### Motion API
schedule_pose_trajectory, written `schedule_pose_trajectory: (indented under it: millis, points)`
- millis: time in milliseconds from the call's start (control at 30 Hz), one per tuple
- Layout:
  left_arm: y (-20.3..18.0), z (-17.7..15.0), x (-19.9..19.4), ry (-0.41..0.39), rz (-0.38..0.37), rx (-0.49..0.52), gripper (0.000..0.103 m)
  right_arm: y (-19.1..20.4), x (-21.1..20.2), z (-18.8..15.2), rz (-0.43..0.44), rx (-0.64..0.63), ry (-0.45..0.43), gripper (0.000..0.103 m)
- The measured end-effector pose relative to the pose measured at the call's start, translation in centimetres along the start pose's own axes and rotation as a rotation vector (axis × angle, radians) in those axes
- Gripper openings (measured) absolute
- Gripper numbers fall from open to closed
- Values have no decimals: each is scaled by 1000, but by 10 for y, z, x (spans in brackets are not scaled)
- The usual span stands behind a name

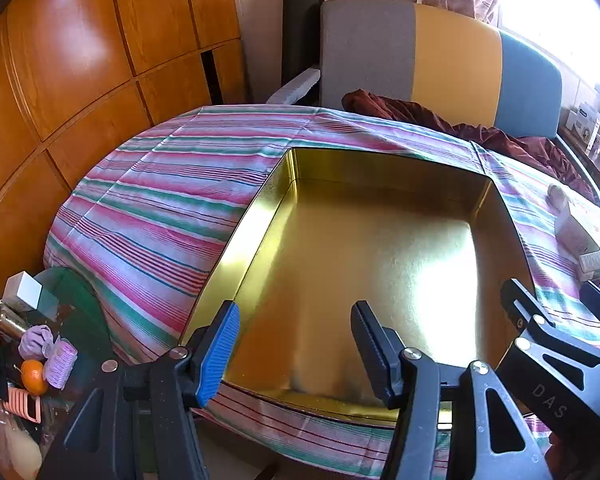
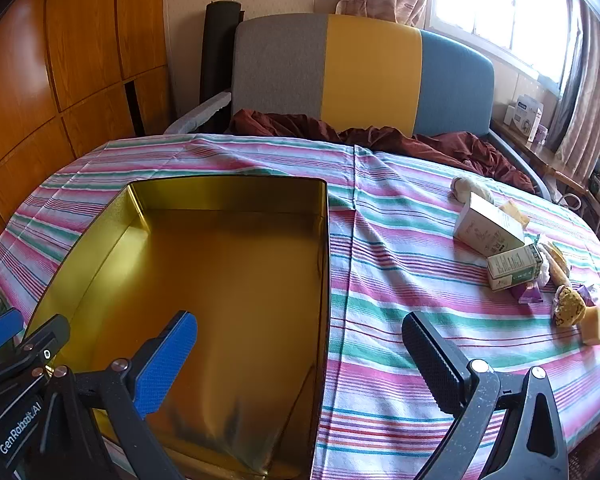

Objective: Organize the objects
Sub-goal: 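Move both tools from the gold tray toward the scattered items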

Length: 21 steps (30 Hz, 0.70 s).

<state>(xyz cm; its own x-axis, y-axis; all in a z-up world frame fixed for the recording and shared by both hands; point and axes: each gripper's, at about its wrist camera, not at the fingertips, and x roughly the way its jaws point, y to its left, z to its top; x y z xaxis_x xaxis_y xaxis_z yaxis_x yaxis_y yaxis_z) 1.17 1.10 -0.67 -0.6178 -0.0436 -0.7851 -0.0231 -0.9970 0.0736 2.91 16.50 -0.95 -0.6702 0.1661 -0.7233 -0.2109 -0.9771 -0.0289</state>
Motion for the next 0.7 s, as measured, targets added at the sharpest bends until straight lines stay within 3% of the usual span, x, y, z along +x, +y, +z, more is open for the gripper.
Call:
schedule_pose_trajectory:
  millis: [433, 700]
  points:
    - [-4, -2, -1, 1, -12, 7, 59, -5, -6, 0, 15, 2, -18, 103]
    - [-16, -10, 5, 57, -118, 13, 59, -38, -18, 7, 43, -29, -85, 103]
